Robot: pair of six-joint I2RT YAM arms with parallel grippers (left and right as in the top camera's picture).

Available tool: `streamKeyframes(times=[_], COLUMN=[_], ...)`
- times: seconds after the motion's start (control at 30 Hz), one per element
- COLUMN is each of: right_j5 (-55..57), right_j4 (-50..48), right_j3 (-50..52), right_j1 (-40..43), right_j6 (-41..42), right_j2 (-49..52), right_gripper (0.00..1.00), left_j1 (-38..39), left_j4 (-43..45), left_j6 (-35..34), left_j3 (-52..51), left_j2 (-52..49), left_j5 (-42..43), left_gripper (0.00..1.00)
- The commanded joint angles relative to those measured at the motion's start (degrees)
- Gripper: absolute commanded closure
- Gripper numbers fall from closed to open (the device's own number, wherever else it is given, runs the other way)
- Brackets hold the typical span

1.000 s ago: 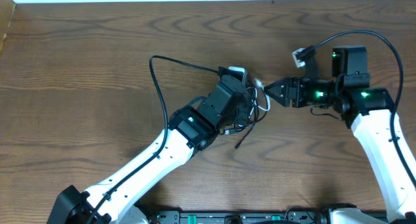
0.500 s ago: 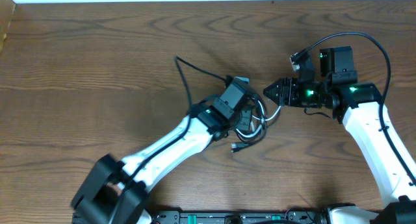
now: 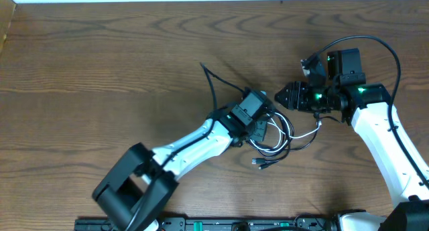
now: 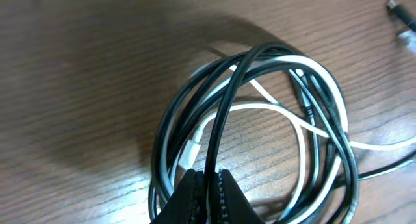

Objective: Untangle cables

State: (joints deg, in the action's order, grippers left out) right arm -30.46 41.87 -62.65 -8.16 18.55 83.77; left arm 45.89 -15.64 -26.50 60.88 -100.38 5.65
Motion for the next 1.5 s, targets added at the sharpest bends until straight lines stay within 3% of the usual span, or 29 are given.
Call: streamKeyframes(times=[0.0,0.1,0.23,0.5,0.77,1.37,1.47], right_j5=[2.1,2.0,1.9,2.3,4.1,11.3,13.0], right_j4=[0.9,1.3,1.0,-2.0,-7.0,-9.6,-9.5], right_j3=[-0.5,-0.5,-0.5,-0.5,-0.5,-0.5,-0.5], right_j1=[-0.1,-1.1,-3.1,-8.4,-16.1,-21.0,-21.5], right_j6=[1.3,1.3,1.4,4.6,9.3,13.2,14.2], right_j2=[0.3,1.4,3.6,8.6,18.1,25.1,25.2], right_gripper=[0.42,0.42,0.42,0.45,0.59,0.80,0.91], left_j1=[-2.0,-3.5,-5.2,-11.1,-17.1,-17.6,-17.6], left_j4=[-0.6,-2.0,-4.8,-11.7,-12.4,-12.4,-12.4], left_j6=[0.8,0.8,0.8,-2.5,-3.8,-3.8,-3.8], left_j3=[0.1,0.1,0.0,0.0,0.0,0.0,0.0], left_j2=[7.1,12.1,15.7,16.2,16.2,16.2,16.2], left_j5=[-0.3,-0.3,-0.3,2.2,6.2,7.3,7.4], left_gripper=[0.85,0.62,0.51,0.50,0.50,0.50,0.50])
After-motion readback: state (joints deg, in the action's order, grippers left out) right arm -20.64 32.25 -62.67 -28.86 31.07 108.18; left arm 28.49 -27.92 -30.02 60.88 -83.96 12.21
